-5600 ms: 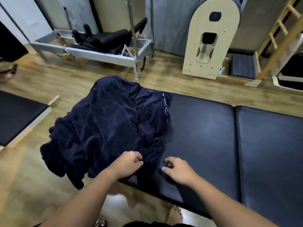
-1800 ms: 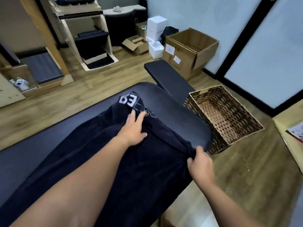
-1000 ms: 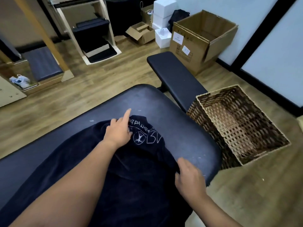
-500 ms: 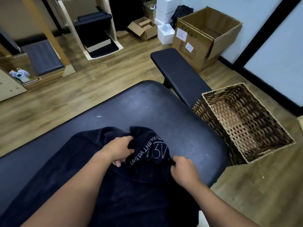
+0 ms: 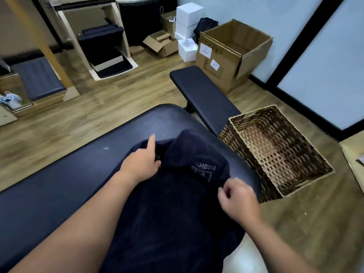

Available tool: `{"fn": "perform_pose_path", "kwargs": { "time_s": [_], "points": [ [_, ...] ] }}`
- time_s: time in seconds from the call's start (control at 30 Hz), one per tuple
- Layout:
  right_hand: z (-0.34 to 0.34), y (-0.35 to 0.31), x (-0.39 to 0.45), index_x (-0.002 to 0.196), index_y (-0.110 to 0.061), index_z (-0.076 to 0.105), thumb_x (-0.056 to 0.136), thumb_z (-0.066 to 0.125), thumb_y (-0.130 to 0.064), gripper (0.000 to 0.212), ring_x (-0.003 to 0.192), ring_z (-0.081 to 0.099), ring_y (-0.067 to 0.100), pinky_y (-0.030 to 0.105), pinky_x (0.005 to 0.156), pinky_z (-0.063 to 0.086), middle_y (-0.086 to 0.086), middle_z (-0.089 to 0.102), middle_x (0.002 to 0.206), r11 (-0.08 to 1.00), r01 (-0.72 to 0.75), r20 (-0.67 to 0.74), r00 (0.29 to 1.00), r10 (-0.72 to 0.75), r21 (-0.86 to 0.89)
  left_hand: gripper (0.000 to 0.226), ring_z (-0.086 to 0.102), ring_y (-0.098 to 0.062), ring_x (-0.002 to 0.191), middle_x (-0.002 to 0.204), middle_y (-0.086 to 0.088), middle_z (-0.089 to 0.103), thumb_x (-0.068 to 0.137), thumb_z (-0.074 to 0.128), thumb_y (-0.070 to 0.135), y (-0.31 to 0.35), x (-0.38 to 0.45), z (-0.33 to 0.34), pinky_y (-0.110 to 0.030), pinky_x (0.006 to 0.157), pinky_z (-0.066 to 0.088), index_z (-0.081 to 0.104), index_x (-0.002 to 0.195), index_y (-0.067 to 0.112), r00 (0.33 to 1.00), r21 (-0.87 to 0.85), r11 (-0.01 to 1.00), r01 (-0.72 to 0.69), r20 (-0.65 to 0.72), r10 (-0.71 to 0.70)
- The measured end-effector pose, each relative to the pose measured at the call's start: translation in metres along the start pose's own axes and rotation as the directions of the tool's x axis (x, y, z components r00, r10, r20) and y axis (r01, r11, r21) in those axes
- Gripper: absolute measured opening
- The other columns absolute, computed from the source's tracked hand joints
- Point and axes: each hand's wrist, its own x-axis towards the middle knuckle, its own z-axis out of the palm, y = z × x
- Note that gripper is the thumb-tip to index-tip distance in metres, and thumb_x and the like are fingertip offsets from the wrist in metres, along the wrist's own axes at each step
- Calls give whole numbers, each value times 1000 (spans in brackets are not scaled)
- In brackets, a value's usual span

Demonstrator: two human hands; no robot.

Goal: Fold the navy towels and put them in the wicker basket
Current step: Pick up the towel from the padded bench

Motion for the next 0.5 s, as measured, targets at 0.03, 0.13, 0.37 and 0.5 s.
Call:
{"fn": "perform_pose_path", "kwargs": {
  "time_s": [0.03,0.13,0.37,0.5],
  "points": [
    [6,2,-3,63,-17,58,84,59,-37,29,62,57,21,34,57,44,-4,54,64,1000,4,88,996,-2,-15,61,62,-39,110,119,-14,67,93,57,39,-4,0,10,-47,90,53,33,146,20,999,95,995,1,36,-4],
    [20,8,4,88,-15,70,91,67,-22,8,79,65,28,38,70,50,3,66,83,982,-184,59,982,182,41,24,62,-33,109,118,-9,64,95,52,41,-16,-8,32,-42,87,53,54,103,19,983,209,978,16,174,-54],
    [28,6,59,135,-16,56,91,69,-34,49,111,60,36,40,89,48,14,59,128,839,-543,198,824,531,7,31,57,-33,101,122,-8,47,102,48,27,-27,0,46,-43,74,50,50,131,16,970,35,998,59,-239,-48],
    [39,-6,60,111,-22,64,86,68,-37,30,104,63,36,34,76,46,10,70,107,905,-414,461,787,410,-98,61,59,-38,109,132,-5,47,102,53,38,-15,32,36,-42,82,48,21,154,33,982,-119,976,184,-22,-188]
  ]
}}
